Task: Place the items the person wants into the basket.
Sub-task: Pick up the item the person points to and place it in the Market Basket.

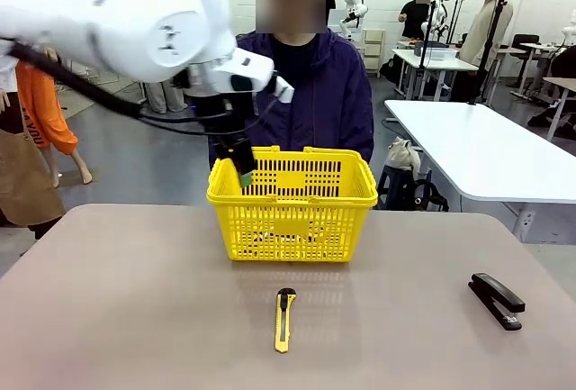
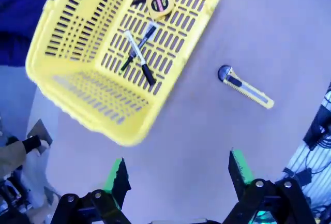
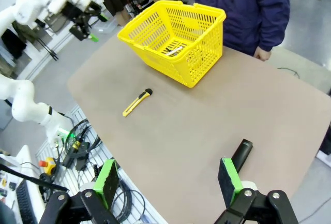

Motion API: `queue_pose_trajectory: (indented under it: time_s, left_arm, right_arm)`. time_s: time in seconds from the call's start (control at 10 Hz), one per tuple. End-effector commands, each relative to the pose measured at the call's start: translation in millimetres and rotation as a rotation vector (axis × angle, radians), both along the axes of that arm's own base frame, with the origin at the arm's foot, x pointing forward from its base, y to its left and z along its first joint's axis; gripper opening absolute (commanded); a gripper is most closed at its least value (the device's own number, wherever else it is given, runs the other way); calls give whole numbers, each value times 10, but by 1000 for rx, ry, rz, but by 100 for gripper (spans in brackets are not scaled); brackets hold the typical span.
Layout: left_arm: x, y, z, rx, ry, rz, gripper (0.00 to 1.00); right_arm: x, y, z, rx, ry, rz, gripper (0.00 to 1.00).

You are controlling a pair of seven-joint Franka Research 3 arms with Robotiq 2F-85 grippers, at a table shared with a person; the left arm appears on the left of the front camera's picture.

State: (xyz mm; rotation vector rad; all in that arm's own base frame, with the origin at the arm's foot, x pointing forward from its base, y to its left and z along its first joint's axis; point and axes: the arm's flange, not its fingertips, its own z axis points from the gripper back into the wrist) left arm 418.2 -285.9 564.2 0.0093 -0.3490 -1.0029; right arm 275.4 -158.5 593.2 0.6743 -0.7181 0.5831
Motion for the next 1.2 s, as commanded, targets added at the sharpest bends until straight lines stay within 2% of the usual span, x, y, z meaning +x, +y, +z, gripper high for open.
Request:
queue_pose_trajectory:
  time_s: [0.0, 0.2, 0.4, 0.5, 1.1]
  left_arm:
    - [-267, 378, -180, -61, -36, -30, 100]
    - [-287, 499, -253, -76, -18, -33, 100]
    - [-149, 554, -262, -75, 14, -23, 100]
    - [-279, 528, -246, -42, -16, 3, 100]
    - [-279, 528, -246, -42, -16, 3, 100]
  right_arm:
    - [4, 2, 10, 14, -7, 5, 100]
    - [4, 2, 10, 14, -7, 5, 100]
    - [4, 2, 10, 14, -7, 5, 100]
    - [4, 2, 10, 14, -7, 5, 100]
    - [4, 2, 10, 14, -7, 5, 100]
